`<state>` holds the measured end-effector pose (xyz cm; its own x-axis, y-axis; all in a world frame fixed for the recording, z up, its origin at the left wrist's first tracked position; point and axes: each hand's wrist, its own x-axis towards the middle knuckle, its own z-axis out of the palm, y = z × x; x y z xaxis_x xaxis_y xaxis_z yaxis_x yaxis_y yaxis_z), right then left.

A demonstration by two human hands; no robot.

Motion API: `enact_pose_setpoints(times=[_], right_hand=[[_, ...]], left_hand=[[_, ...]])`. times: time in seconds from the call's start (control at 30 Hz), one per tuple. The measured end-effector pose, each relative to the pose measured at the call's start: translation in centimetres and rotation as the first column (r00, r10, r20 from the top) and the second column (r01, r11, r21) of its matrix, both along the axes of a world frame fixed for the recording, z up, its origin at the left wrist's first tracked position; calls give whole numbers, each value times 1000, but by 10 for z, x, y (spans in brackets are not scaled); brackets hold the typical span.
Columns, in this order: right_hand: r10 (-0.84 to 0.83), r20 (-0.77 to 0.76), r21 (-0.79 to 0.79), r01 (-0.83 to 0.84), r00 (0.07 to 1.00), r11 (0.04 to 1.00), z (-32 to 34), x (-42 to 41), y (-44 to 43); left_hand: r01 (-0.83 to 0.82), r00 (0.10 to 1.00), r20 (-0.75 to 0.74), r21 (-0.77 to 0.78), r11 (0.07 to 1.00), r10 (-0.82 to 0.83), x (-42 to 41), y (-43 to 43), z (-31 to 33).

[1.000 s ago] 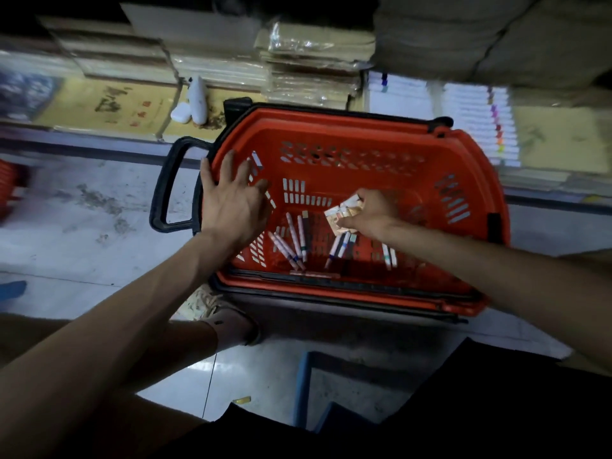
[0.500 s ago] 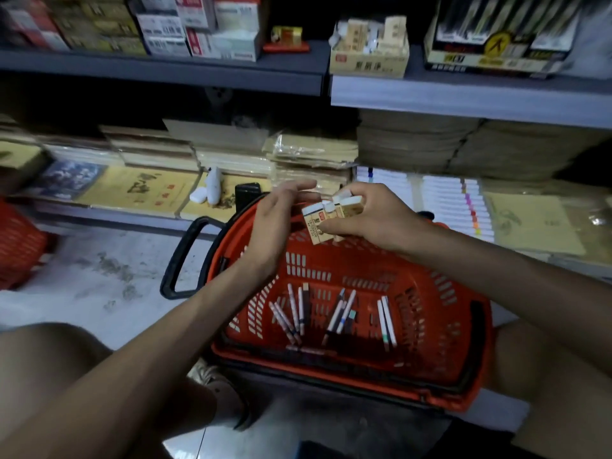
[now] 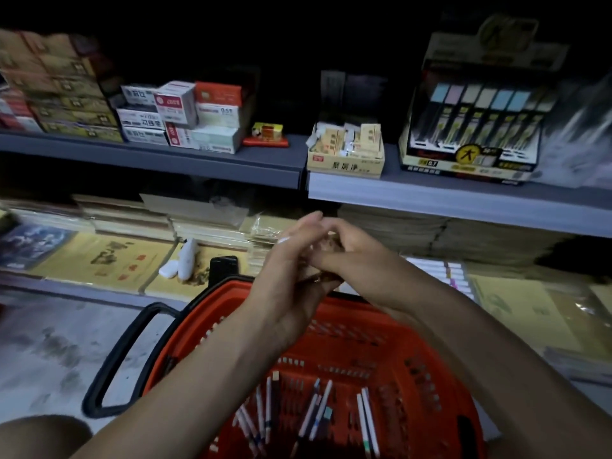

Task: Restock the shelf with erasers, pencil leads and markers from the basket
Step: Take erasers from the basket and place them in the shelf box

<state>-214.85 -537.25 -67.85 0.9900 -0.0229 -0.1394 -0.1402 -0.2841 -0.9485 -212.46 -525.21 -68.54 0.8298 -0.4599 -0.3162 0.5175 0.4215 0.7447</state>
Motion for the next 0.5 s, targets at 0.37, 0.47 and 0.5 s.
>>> enact_pose_setpoints(times=[0.37,0.47,0.5], right_hand=[[-120,233,-269,182,965,946,7,-5,-3],[-99,354,-479,271,930,835,14,-9,0],[-100,359,-501,282,928,818,15,-9,0]], left_hand=[[-34,984,-177,-230,973,-7,8,-4,15],[-72,976,-219,-263,962,14,8,-5,18],[-74,975,-222,-271,960,13,8,-5,19]])
